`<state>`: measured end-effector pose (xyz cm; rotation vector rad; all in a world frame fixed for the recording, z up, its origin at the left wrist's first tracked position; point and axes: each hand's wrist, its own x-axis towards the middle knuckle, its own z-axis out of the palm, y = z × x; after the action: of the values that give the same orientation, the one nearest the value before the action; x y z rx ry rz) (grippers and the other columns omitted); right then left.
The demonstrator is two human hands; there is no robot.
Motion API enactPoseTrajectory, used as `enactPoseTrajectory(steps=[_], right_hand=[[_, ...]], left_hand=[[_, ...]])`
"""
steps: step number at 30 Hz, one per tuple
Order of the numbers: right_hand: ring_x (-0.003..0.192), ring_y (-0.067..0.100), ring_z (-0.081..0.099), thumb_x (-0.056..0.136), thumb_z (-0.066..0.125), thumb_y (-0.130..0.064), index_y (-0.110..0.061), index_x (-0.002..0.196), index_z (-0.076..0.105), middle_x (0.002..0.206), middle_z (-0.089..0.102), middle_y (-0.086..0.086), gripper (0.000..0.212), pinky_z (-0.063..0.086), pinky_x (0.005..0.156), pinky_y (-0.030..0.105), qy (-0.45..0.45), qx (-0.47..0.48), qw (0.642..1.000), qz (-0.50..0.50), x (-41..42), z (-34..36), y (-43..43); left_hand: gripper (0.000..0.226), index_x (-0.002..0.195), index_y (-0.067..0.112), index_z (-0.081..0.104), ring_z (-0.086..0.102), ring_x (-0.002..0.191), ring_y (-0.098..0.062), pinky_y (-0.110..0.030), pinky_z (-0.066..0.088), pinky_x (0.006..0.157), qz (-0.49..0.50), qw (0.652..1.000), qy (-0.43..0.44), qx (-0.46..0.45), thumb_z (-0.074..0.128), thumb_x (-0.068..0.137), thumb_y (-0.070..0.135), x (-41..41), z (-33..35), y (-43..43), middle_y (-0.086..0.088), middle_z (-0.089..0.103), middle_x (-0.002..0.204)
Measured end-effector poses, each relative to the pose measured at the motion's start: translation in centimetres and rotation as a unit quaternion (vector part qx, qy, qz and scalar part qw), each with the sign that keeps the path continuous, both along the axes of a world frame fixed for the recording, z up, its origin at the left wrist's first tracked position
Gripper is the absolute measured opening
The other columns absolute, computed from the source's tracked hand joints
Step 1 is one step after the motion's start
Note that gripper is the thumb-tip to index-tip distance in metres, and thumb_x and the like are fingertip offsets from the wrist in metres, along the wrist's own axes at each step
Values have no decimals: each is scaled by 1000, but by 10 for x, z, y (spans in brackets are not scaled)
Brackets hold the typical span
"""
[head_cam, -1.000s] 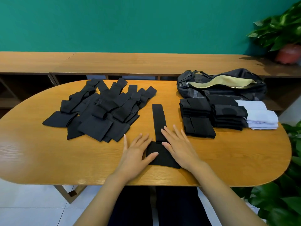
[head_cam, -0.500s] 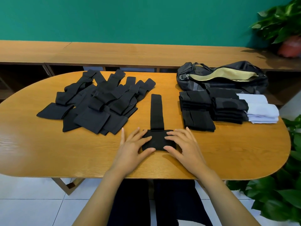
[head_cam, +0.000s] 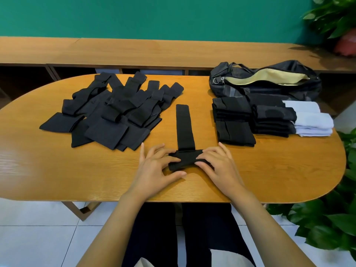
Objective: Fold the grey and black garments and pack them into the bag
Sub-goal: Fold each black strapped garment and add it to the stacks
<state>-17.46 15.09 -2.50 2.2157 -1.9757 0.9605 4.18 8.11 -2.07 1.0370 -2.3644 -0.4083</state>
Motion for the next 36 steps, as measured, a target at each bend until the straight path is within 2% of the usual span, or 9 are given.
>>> enactPoseTrajectory(steps=[5,11,14,17,19,22,27,30,36], right_hand=[[101,-10,40,93,52,-38,-20,101,70,97,59,-14,27,24,114,41,-71,-27,997,-21,-1,1,0],[109,-5,37,87,50,-61,-29,112,63,102,56,-17,43,24,109,28,-107,7,993,-55,-2,1,3],[107,4,44,86,51,-62,-24,107,64,104,58,-14,45,34,97,31,-44,20,997,-55,-1,2,0],[104,9,48,89,46,-58,-21,101,68,99,63,-10,45,36,97,35,-48,30,997,-61,-2,3,-1],[99,5,46,88,40,-60,-19,98,69,96,61,-10,52,37,95,32,-62,25,995,-78,-2,4,1],[96,3,42,88,44,-56,-18,102,69,95,54,-12,48,35,89,27,-88,25,991,-102,-1,5,2],[98,13,47,91,55,-43,-16,104,62,96,52,-6,30,41,81,28,-78,50,989,-118,-1,5,1],[99,15,49,93,59,-37,-17,109,62,96,49,-9,26,39,80,26,-76,51,988,-124,0,5,2],[95,9,43,89,66,-35,-18,129,59,91,49,-11,44,39,86,29,-94,30,986,-131,1,7,4]], left_hand=[[42,100,34,71,37,122,0,-53,-2,118,43,999,12,9,50,80,65,-11,6,4,25,60,111],[50,92,28,72,45,101,-1,-50,7,118,106,990,81,44,39,84,65,-22,-1,12,18,63,86],[44,90,31,69,46,99,-2,-47,10,118,123,982,123,69,41,83,64,-20,0,12,16,63,82],[51,84,26,69,45,100,-1,-45,10,118,135,977,144,83,42,78,68,-19,1,12,15,61,84],[52,89,25,71,43,104,-1,-45,9,117,127,982,119,72,46,77,69,-18,0,12,16,63,89],[32,95,30,70,44,106,-5,-51,11,115,124,987,84,49,56,81,55,-18,-2,11,19,64,92],[13,80,29,63,46,96,-6,-49,16,114,159,981,96,54,65,85,41,-17,-1,12,17,58,81],[11,93,33,63,48,92,-6,-45,19,112,173,978,108,53,69,85,38,-18,-1,12,21,53,76],[41,122,31,59,50,94,-5,-40,24,106,185,974,124,49,70,84,40,-18,-2,11,17,61,75]])
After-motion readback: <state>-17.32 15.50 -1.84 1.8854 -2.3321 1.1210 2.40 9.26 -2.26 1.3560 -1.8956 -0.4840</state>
